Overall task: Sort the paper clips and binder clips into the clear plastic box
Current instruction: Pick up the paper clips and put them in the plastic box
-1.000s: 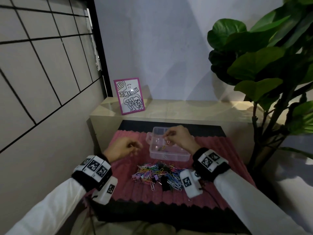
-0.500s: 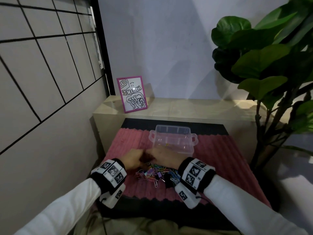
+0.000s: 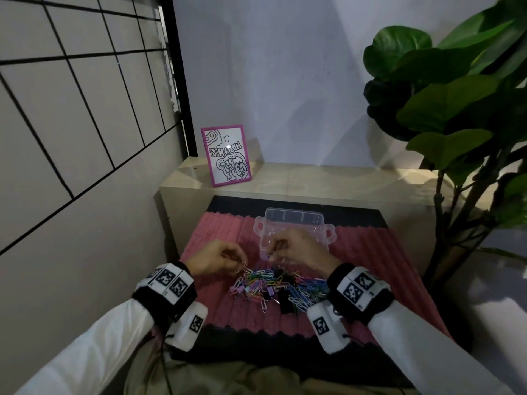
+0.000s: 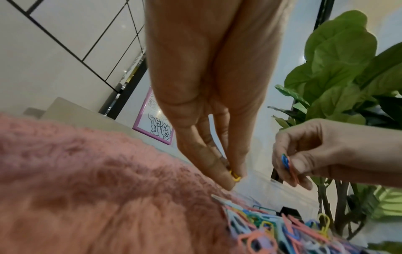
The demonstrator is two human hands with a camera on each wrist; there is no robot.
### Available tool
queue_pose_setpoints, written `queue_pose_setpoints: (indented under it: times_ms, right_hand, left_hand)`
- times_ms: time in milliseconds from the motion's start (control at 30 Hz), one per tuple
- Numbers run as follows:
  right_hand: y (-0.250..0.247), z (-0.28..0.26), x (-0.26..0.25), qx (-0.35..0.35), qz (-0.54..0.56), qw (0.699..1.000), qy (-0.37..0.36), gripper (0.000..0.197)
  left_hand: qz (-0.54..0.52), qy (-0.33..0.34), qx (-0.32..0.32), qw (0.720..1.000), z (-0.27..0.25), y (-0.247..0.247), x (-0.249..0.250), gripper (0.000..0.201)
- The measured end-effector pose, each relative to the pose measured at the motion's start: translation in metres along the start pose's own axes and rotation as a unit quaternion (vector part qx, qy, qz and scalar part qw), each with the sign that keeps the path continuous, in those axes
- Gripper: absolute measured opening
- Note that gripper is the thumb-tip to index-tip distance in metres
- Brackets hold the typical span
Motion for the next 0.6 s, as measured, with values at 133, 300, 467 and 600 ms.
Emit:
queue_pose_setpoints:
  times_ms: [133,300,467,600]
  right_hand:
    - [-0.004,-0.002,0.008,0.002,0.025,0.999,0.02,0.008]
    - [-0.03,0.007,0.009,0.096,0.039,0.994,0.037,0.006]
    - [-0.027,0.015,-0.002,0.097,-0.097,0.99,0.039,0.022]
    - [0.004,-0.001,-0.022,0.033,-0.205,0.977,-0.041,0.023]
  left_hand:
    - [-0.072,0.014,0.009,0.997,-0.003,-0.003,0.003,0.016]
    - [-0.157,0.018,0.026,0.987,-0.009,-0.011,0.002,0.015]
    - [-0.168,0.022,0.041,0.985,-0.014,-0.015,0.003,0.016]
    - [-0.12,0.024,0.051,0.991,-0.014,-0.022,0.008,0.015]
Point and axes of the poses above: each hand's wrist, its own z-axis towards the middle knuckle, its own y-axis out of the palm, x = y × z, the point moved 5 cm from there along z, towards the middle knuckle, and after that the axes turned 6 degrees about -x, right-handed, at the moved point
